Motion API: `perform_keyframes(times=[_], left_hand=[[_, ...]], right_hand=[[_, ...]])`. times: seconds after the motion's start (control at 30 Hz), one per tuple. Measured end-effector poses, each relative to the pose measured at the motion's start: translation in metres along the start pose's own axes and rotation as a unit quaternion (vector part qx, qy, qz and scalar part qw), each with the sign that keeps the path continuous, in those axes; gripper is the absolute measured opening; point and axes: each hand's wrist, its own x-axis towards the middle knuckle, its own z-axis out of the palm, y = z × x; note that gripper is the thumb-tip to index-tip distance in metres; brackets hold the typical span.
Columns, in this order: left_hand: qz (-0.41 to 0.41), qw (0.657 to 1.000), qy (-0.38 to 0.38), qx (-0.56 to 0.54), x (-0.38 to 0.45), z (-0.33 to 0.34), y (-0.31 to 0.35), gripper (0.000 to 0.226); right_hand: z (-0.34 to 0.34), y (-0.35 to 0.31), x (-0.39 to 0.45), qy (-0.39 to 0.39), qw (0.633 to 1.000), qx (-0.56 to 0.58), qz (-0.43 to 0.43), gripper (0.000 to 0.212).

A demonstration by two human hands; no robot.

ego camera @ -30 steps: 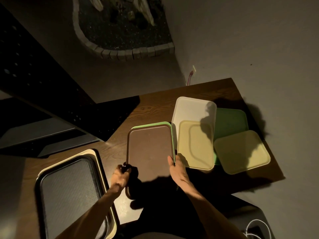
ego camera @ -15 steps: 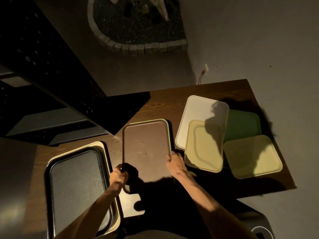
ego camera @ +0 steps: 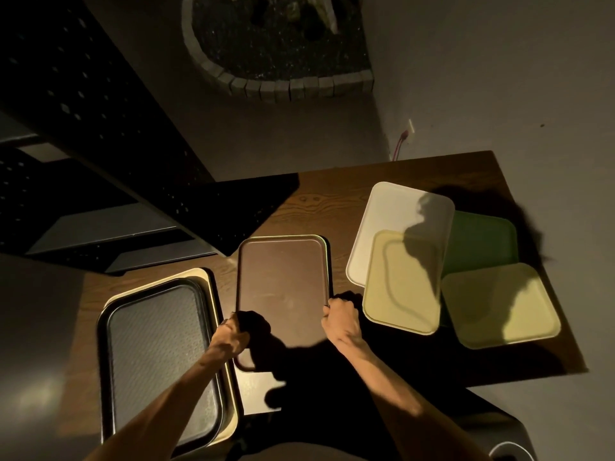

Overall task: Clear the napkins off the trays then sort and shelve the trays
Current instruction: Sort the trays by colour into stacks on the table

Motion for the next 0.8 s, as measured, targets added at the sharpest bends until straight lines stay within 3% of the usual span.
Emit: perform_keyframes(times=[0.1,0.3,0.57,0.7,0.8], left_hand=[[-0.021,0.999,-0.008,0.038,0.001,0.000,-0.003,0.048],[-0.035,0.992,0.051,0.112,0.002,0.006,-0.009,0.073],[-0.041,0.987,0.069,0.136,0.005,0.007,-0.003,0.081],[0.076,0.962,0.139,0.221,0.006,0.012,0.030,0.082],[0.169,0.964,0.089,0.183,0.015,0.030,0.070,0.066]], right_hand=[[0.003,0.000,-0.002,0.001,0.999,-0.035,-0.008,0.022],[0.004,0.002,0.000,0.011,0.996,-0.090,-0.011,0.030],[-0.001,0.005,0.003,-0.005,0.997,-0.070,-0.012,0.030],[-0.025,0.015,0.003,0.086,0.996,-0.022,-0.009,0.038],[-0.053,0.040,0.008,0.179,0.984,0.014,-0.003,0.030]])
